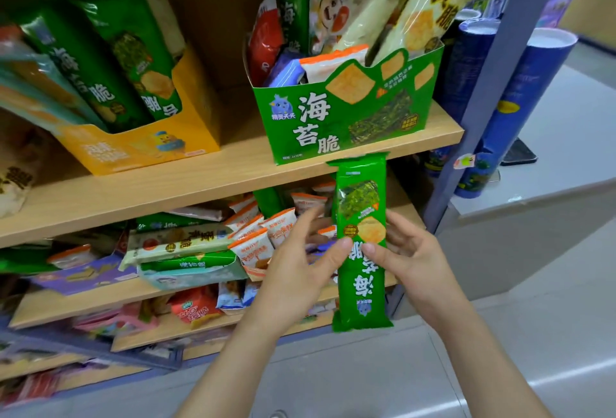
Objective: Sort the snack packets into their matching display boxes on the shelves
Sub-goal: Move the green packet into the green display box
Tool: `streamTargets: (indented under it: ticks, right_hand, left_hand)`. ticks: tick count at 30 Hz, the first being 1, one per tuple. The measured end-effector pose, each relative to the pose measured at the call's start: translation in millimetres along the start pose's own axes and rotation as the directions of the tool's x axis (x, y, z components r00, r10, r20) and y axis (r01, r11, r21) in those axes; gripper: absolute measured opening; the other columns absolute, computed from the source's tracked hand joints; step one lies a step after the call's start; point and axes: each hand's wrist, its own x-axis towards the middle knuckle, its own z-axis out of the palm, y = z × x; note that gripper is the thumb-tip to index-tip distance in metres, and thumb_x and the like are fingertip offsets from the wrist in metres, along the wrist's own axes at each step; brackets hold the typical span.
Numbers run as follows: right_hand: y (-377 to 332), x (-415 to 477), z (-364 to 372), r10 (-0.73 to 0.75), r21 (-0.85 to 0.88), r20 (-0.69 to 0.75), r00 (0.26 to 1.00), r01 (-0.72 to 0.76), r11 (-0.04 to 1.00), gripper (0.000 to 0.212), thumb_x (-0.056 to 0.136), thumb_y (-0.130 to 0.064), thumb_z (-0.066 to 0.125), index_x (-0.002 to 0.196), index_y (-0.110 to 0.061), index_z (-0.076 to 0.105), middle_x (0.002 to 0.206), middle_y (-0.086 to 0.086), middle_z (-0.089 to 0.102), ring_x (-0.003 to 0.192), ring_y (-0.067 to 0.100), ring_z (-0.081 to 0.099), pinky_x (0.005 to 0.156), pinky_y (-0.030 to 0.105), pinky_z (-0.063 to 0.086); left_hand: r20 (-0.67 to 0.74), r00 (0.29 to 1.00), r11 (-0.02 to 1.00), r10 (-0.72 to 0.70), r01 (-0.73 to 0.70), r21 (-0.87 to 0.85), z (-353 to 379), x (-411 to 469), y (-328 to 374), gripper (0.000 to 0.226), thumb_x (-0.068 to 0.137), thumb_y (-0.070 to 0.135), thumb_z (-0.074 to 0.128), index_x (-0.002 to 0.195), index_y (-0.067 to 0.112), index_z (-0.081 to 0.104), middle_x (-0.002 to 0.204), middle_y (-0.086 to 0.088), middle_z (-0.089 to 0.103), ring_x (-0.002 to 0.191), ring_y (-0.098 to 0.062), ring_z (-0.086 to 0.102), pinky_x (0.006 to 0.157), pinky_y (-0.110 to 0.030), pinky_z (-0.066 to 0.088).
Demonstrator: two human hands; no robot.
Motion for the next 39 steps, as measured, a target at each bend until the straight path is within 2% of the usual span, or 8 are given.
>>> streamTargets:
  ticks: [6, 12, 16, 23, 28, 33, 36, 39]
  right_hand:
    - [-35.2, 3.7, 28.6, -0.069, -0.164, 0.154, 0.986, 0.094, 0.982, 0.028, 0.089, -0.05, 0.063, 0.104, -0.032, 0.077, 0.105, 0.002, 0.076, 0.1, 0.011, 0.069, 0.081, 0.022, 0.054]
    - [-63.6, 11.3, 63.6, 0.074, -0.473, 0.551, 0.831, 0.238, 0.848, 0.083, 0.066, -0.072, 0.073, 0.139, -0.049, 0.04, 0.137, -0.031, 0.051, 0.13, -0.005, 0.047, 0.105, 0.017, 0.04]
    - [-74.0, 22.2, 114.2, -0.008, -0.285, 0.448, 0.894, 0.151, 0.947, 0.071, 0.04, -0.061, 0.092, 0.107, -0.053, 0.069, 0.11, -0.013, 0.073, 0.101, 0.006, 0.069, 0.078, 0.023, 0.057]
    - [-67.9, 42.5, 196.1, -0.098, 0.002, 0.331, 0.938, 0.104, 0.995, 0.072, 0.033, -0.055, 0.096, 0.097, -0.028, 0.075, 0.105, 0.006, 0.075, 0.098, 0.026, 0.071, 0.076, 0.041, 0.06]
    - [-76.5, 54.1, 220.6, -0.117, -0.176, 0.296, 0.948, 0.175, 0.969, 0.049, 0.064, -0.02, 0.078, 0.111, -0.019, 0.065, 0.099, -0.002, 0.077, 0.091, 0.009, 0.072, 0.071, 0.017, 0.054]
    - [-86.5, 65.2, 215.2, -0.257, -0.537, 0.102, 0.961, 0.271, 0.799, 0.057, 0.07, -0.025, 0.088, 0.117, -0.041, 0.059, 0.117, -0.008, 0.067, 0.108, 0.011, 0.064, 0.094, 0.036, 0.053]
    - [-105.1, 58.4, 216.7, -0.387, -0.724, 0.142, 0.911, 0.362, 0.587, 0.077, 0.07, -0.029, 0.087, 0.131, -0.048, 0.044, 0.13, -0.021, 0.054, 0.123, -0.004, 0.049, 0.103, 0.021, 0.039]
    - [-119.0, 53.2, 212.8, -0.422, -0.725, 0.143, 0.895, 0.385, 0.571, 0.065, 0.075, -0.033, 0.083, 0.129, -0.044, 0.049, 0.116, -0.031, 0.062, 0.11, -0.013, 0.054, 0.09, 0.008, 0.042]
  left_hand:
    - [-0.256, 0.966, 0.986, 0.039, -0.08, -0.149, -22.1, -6.4, 26.1, 0.041, 0.072, 0.035, 0.072, 0.11, 0.025, 0.061, 0.099, 0.008, 0.073, 0.094, -0.007, 0.068, 0.078, -0.026, 0.056]
    - [-0.55, 0.835, 0.922, 0.003, -0.215, -0.321, -92.0, -24.4, 47.5, 0.038, 0.074, 0.032, 0.071, 0.106, 0.02, 0.055, 0.093, -0.002, 0.075, 0.087, -0.019, 0.072, 0.076, -0.039, 0.058]
    - [-0.617, 0.786, 0.869, -0.022, -0.29, -0.401, -152.1, -35.0, 55.6, 0.047, 0.081, 0.024, 0.069, 0.121, 0.032, 0.045, 0.096, 0.004, 0.075, 0.091, -0.016, 0.072, 0.069, -0.04, 0.058]
    - [-0.633, 0.773, 0.867, 0.045, -0.344, -0.359, -248.1, -45.1, 54.1, 0.064, 0.083, 0.01, 0.071, 0.136, 0.022, 0.037, 0.111, -0.004, 0.071, 0.087, -0.02, 0.073, 0.057, -0.031, 0.056]
    - [-0.622, 0.751, 0.888, 0.22, -0.418, -0.19, -274.0, -35.6, 63.0, 0.071, 0.076, 0.011, 0.076, 0.134, 0.026, 0.037, 0.105, 0.008, 0.071, 0.096, -0.015, 0.07, 0.066, -0.032, 0.059]
    - [-0.509, 0.722, 0.863, 0.468, -0.498, 0.088, -271.4, -13.0, 77.3, 0.072, 0.071, 0.026, 0.081, 0.121, 0.049, 0.035, 0.109, 0.02, 0.06, 0.102, -0.009, 0.065, 0.083, -0.039, 0.057]
    - [-0.373, 0.717, 0.805, 0.588, -0.564, 0.186, -251.3, 4.7, 83.6, 0.072, 0.074, 0.015, 0.082, 0.123, 0.04, 0.036, 0.114, 0.024, 0.052, 0.11, 0.001, 0.057, 0.09, -0.02, 0.05]
    - [-0.254, 0.728, 0.771, 0.637, -0.613, 0.175, -223.3, 21.9, 93.5, 0.076, 0.074, 0.013, 0.083, 0.131, 0.03, 0.036, 0.116, 0.028, 0.053, 0.107, 0.002, 0.059, 0.088, -0.022, 0.052]
